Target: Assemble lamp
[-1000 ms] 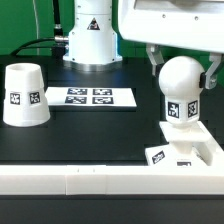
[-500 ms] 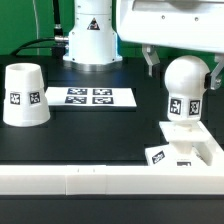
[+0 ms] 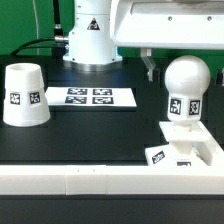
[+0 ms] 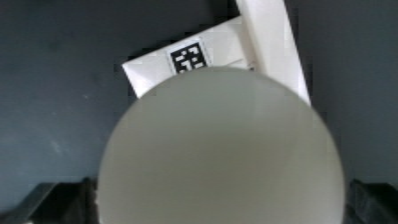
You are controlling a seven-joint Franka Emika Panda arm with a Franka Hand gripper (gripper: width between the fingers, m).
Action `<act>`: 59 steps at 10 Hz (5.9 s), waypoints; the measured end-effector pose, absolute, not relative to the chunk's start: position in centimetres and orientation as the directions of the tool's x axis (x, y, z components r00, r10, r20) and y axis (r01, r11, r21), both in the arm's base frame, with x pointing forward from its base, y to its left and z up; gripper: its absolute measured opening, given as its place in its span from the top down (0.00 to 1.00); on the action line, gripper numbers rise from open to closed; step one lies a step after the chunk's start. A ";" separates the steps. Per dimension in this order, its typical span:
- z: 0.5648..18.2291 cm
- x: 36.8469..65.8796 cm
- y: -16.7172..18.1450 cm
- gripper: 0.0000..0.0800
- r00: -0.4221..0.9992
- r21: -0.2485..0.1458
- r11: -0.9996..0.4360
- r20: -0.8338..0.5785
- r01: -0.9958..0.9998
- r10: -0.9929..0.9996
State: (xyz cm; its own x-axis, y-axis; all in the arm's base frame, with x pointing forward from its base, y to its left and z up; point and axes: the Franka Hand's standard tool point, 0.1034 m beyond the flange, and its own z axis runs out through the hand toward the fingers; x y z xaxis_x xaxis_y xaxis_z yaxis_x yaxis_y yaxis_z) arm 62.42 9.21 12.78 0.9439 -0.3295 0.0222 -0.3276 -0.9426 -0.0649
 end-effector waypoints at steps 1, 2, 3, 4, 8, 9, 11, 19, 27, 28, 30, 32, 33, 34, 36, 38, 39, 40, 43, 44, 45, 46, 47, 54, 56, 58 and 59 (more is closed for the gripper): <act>12.8 62.4 9.1 0.13 0.963 -0.063 -0.962 0.026 -0.266 -0.268; 12.7 62.4 9.1 0.13 0.982 -0.060 -0.981 0.031 -0.183 -0.185; 12.7 62.4 9.1 0.13 0.990 -0.058 -0.989 0.034 -0.137 -0.139; 12.7 62.4 9.0 0.13 0.998 -0.054 -0.998 0.039 -0.041 -0.043; 12.6 62.2 9.8 0.13 0.941 0.000 -0.942 0.049 0.335 0.335; 12.6 62.2 9.9 0.13 0.908 0.011 -0.909 0.049 0.416 0.417; 12.5 62.2 10.0 0.13 0.818 0.031 -0.819 0.045 0.573 0.574; 12.1 62.1 9.8 0.13 0.375 0.093 -0.373 -0.005 0.923 0.927; 12.0 62.1 9.5 0.28 0.273 0.095 -0.269 -0.028 0.958 0.962; 12.0 62.1 9.5 0.28 0.286 0.093 -0.283 -0.028 0.955 0.958; 12.0 62.4 9.6 0.28 0.489 0.069 -0.487 -0.021 0.871 0.872; 12.0 62.7 9.7 0.28 0.701 0.043 -0.701 0.004 0.712 0.713; 12.0 62.7 9.6 0.28 0.768 0.028 -0.768 0.013 0.639 0.640; 11.9 62.8 9.4 0.28 0.816 0.018 -0.816 0.018 0.577 0.577; 11.9 62.8 9.6 0.28 0.884 0.015 -0.884 0.021 0.467 0.467; 11.9 62.7 9.6 0.28 0.928 0.011 -0.929 0.022 0.371 0.371; 11.9 62.7 9.6 0.28 0.951 0.009 -0.951 0.023 0.309 0.309; 11.9 62.7 9.7 0.28 0.968 0.007 -0.968 0.024 0.251 0.251; 11.9 62.7 9.4 0.28 0.999 -0.028 -0.999 0.020 -0.047 -0.047; 11.9 62.7 9.5 0.28 0.989 -0.035 -0.988 0.016 -0.147 -0.148; 11.9 62.7 9.5 0.28 0.972 -0.042 -0.971 0.011 -0.235 -0.236; 11.9 62.8 9.4 0.28 0.949 -0.049 -0.948 0.004 -0.313 -0.314; 11.8 62.8 9.3 0.28 0.909 -0.057 -0.907 -0.006 -0.417 -0.417; 11.7 62.9 8.7 0.28 0.589 -0.083 -0.583 -0.083 -0.808 -0.804; 11.7 62.9 8.7 0.15 0.633 -0.087 -0.628 -0.078 -0.774 -0.770; 11.7 62.8 9.2 0.13 0.718 -0.083 -0.713 -0.059 -0.696 -0.694; 11.8 62.8 9.4 0.13 0.820 -0.075 -0.816 -0.032 -0.573 -0.572</act>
Offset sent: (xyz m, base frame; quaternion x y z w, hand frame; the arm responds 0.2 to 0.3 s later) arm 0.0000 0.0000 0.0000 0.0000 0.0000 -0.1938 0.9810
